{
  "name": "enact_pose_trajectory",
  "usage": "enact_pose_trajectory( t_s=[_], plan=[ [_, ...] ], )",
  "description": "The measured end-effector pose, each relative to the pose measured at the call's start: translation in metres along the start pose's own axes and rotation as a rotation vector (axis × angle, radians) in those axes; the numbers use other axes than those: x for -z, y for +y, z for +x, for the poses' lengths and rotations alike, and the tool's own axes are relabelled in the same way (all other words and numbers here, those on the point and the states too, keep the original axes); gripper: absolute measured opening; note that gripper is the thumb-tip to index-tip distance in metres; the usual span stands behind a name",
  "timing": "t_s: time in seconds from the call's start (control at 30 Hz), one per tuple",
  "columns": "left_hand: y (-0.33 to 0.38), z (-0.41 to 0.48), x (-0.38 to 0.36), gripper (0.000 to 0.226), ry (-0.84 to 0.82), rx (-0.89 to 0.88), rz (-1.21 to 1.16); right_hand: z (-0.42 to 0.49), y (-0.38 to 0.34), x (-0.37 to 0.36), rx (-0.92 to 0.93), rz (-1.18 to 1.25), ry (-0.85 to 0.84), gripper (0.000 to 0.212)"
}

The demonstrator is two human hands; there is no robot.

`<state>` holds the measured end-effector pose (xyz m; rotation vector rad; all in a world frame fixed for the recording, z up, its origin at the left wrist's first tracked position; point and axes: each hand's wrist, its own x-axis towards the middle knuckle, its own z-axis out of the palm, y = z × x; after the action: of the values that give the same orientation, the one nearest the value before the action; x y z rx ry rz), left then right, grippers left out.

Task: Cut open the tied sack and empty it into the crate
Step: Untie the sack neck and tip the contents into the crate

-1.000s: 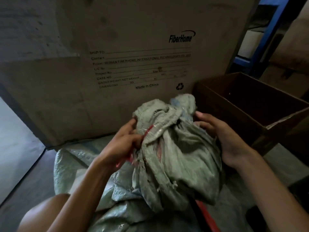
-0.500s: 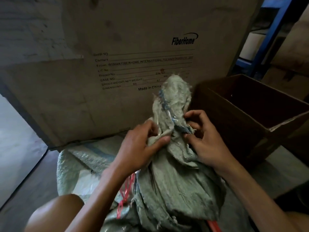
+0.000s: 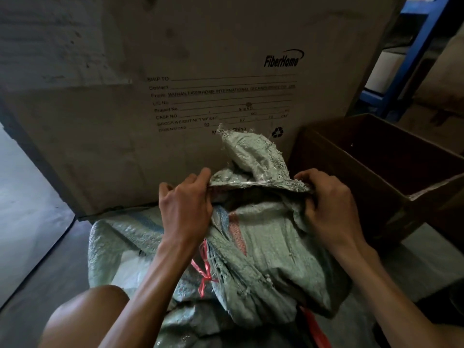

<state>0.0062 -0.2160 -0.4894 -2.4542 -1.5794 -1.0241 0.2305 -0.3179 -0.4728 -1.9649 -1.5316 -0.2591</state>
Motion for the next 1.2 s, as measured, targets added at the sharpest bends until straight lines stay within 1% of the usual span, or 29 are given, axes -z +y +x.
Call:
enact_pose_trajectory(
  t_s=[0.1, 0.13, 0.17, 0.2, 0.23, 0.33, 0.37, 0.4, 0.43, 0.47, 0.5, 0.53, 0.6, 0.63, 0.67, 0.73, 0.77, 0.83, 0.87, 0.93, 1.0, 1.07, 1.2],
  plan=[
    [-0.001, 0.002, -0.001, 0.018, 0.044, 0.026, 0.013, 0.001, -0.001, -0.002, 0.011, -0.053, 0.019, 0.045],
    [-0.001, 0.003, -0.001, 0.018, 0.047, 0.035, -0.008, 0.000, 0.000, -0.004, 0.000, -0.031, 0.019, 0.045],
    [-0.001, 0.002, -0.002, 0.015, 0.041, 0.047, -0.061, -0.003, -0.001, -0.005, -0.027, 0.047, 0.012, 0.045],
    [-0.001, 0.000, -0.003, 0.010, 0.010, 0.069, -0.164, -0.005, 0.000, -0.005, -0.070, 0.169, -0.004, 0.043],
    [-0.001, -0.002, -0.004, 0.012, -0.069, 0.106, -0.325, -0.007, -0.001, -0.004, -0.137, 0.303, -0.039, 0.040],
    [0.003, -0.001, -0.003, 0.046, -0.480, 0.216, -0.886, -0.005, -0.009, 0.002, -0.421, 0.759, -0.166, 0.030],
    [0.006, 0.002, -0.002, 0.053, -0.555, 0.297, -1.026, -0.002, -0.012, 0.002, -0.523, 0.918, -0.190, 0.027],
    [0.008, 0.004, -0.003, 0.059, -0.586, 0.398, -1.121, 0.000, -0.017, 0.005, -0.592, 1.089, -0.212, 0.026],
    [0.011, 0.007, -0.005, 0.063, -0.598, 0.498, -1.171, 0.002, -0.023, 0.008, -0.620, 1.252, -0.237, 0.026],
    [0.013, 0.008, -0.008, 0.066, -0.610, 0.563, -1.187, 0.002, -0.029, 0.012, -0.648, 1.391, -0.260, 0.025],
    [0.016, 0.007, -0.011, 0.069, -0.638, 0.580, -1.186, 0.001, -0.034, 0.016, -0.666, 1.460, -0.284, 0.023],
    [0.018, 0.005, -0.014, 0.069, -0.683, 0.567, -1.187, 0.000, -0.038, 0.019, -0.672, 1.460, -0.305, 0.024],
    [0.023, -0.002, -0.016, 0.059, -0.765, 0.537, -1.188, -0.001, -0.041, 0.022, -0.634, 1.384, -0.372, 0.042],
    [0.026, -0.005, -0.014, 0.051, -0.783, 0.530, -1.200, -0.001, -0.039, 0.020, -0.614, 1.341, -0.431, 0.041],
    [0.028, -0.008, -0.014, 0.042, -0.782, 0.516, -1.230, 0.000, -0.040, 0.018, -0.611, 1.277, -0.473, 0.033],
    [0.028, -0.010, -0.017, 0.025, -0.705, 0.477, -1.323, 0.002, -0.033, 0.012, -0.628, 1.127, -0.438, 0.021],
    [0.026, -0.009, -0.018, 0.018, -0.636, 0.488, -1.365, 0.003, -0.026, 0.008, -0.642, 1.091, -0.382, 0.012],
    [0.020, -0.004, -0.017, 0.010, -0.484, 0.551, -1.387, 0.004, -0.021, 0.006, -0.650, 1.064, -0.297, 0.002],
    [0.016, -0.001, -0.017, 0.011, -0.416, 0.569, -1.350, 0.004, -0.019, 0.005, -0.628, 1.008, -0.250, 0.004],
    [0.011, 0.002, -0.020, 0.021, -0.339, 0.542, -1.252, 0.003, -0.017, 0.001, -0.563, 0.877, -0.178, 0.012],
    [0.009, 0.001, -0.021, 0.030, -0.305, 0.520, -1.205, 0.002, -0.016, -0.001, -0.543, 0.854, -0.154, 0.015],
    [0.007, 0.002, -0.023, 0.035, -0.287, 0.505, -1.143, 0.001, -0.015, 0.000, -0.507, 0.882, -0.136, 0.016],
    [0.007, 0.006, -0.022, 0.035, -0.256, 0.497, -1.076, 0.001, -0.010, 0.004, -0.434, 0.809, -0.110, 0.012]
  ],
)
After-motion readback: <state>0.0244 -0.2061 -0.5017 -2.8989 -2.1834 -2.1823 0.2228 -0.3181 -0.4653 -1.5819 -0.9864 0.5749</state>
